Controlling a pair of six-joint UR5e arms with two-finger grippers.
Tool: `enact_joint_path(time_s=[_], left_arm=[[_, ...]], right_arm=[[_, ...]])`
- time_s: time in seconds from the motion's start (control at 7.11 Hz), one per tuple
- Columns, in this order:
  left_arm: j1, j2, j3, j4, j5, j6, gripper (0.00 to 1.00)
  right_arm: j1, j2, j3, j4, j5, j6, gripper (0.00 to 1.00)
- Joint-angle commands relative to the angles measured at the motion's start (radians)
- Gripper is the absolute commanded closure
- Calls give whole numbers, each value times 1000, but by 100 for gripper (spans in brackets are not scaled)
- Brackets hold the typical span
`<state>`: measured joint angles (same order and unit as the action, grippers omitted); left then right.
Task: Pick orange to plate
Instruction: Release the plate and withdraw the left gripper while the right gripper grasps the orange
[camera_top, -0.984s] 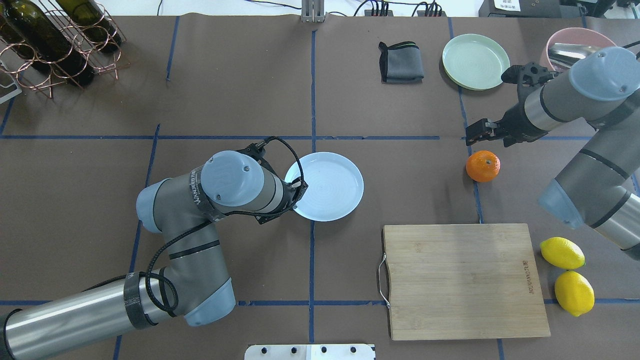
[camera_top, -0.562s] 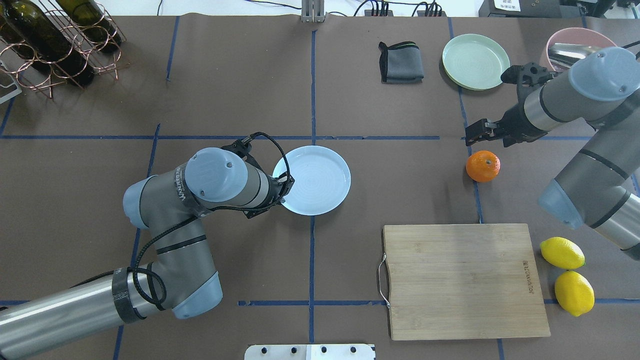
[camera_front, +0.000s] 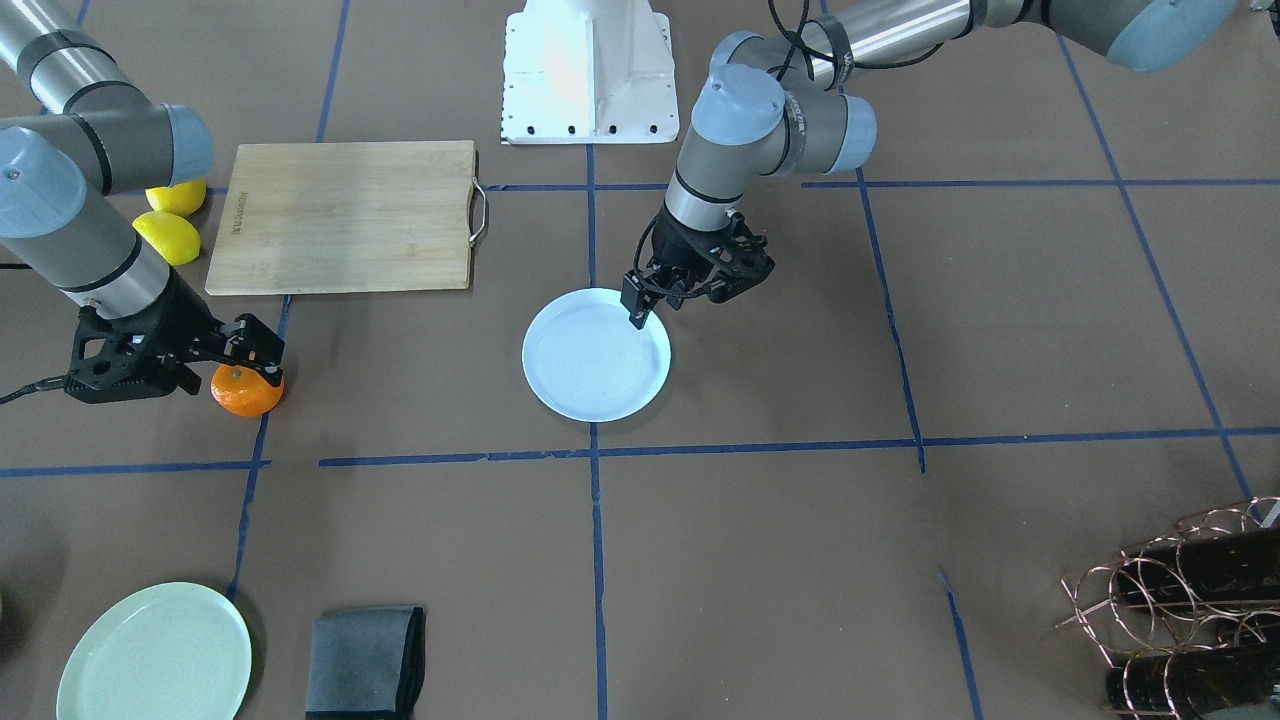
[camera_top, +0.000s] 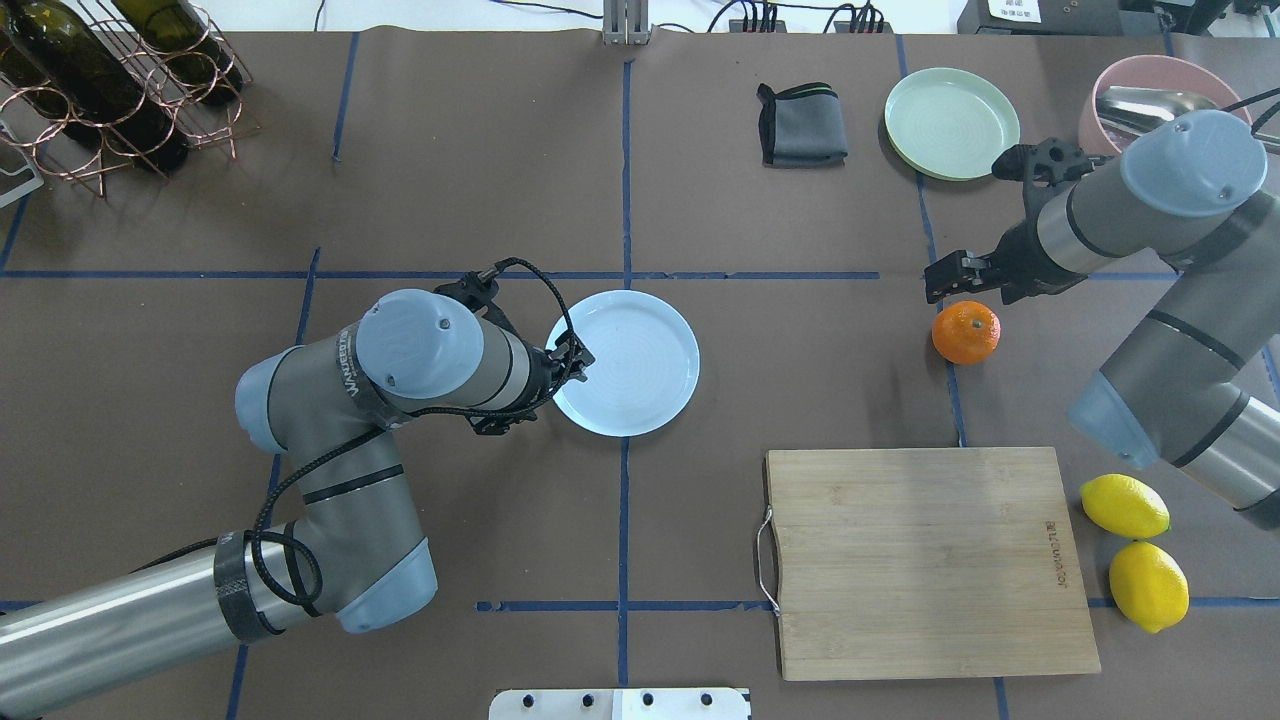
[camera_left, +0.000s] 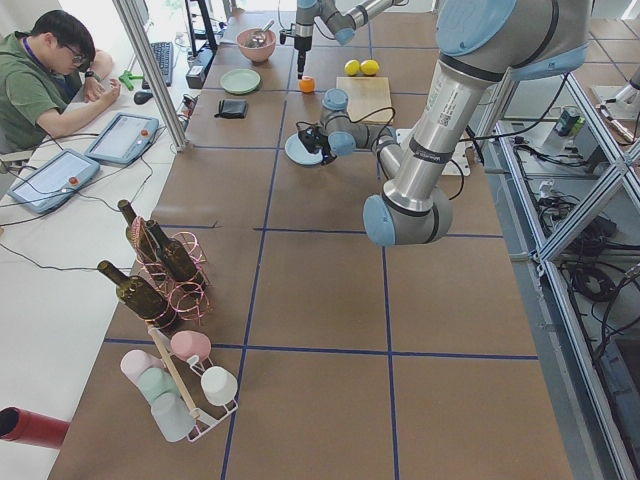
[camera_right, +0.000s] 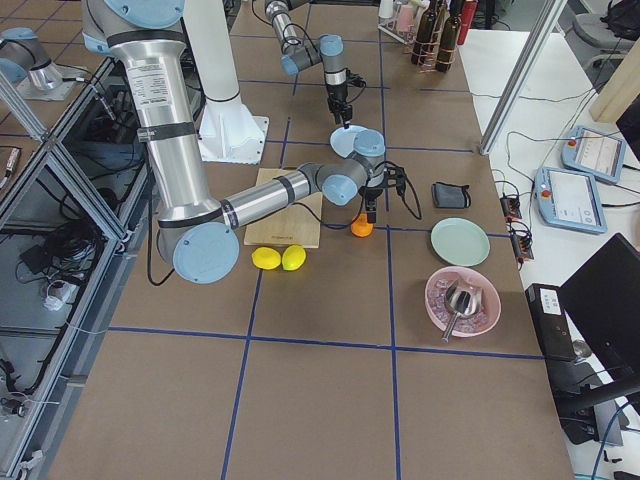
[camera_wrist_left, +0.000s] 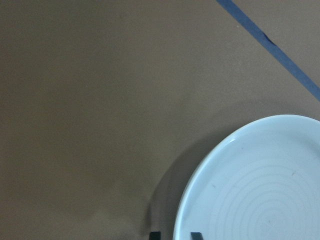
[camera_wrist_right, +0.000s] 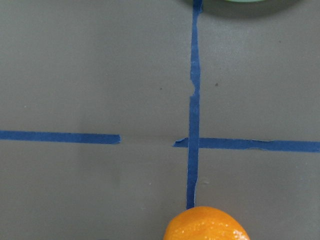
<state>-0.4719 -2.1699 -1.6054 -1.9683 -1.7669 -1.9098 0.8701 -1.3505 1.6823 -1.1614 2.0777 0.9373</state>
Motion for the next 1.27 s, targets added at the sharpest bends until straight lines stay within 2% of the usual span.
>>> enact_joint_path(time_s=[0.0, 0.84, 0.98, 1.12], left_arm=[[-27, -1, -25, 5, -20, 20, 0], [-43, 4, -30, 6, -22, 22, 0], [-53, 4, -31, 8, -23, 22, 0], [-66, 4, -31, 8, -32, 25, 0]], right_arm=[[-43, -10, -7, -7, -57, -3, 0], [-63, -10, -55, -7, -64, -17, 0], [-62, -10, -53, -7, -59, -17, 26], [-62, -15, -52, -7, -54, -18, 80]])
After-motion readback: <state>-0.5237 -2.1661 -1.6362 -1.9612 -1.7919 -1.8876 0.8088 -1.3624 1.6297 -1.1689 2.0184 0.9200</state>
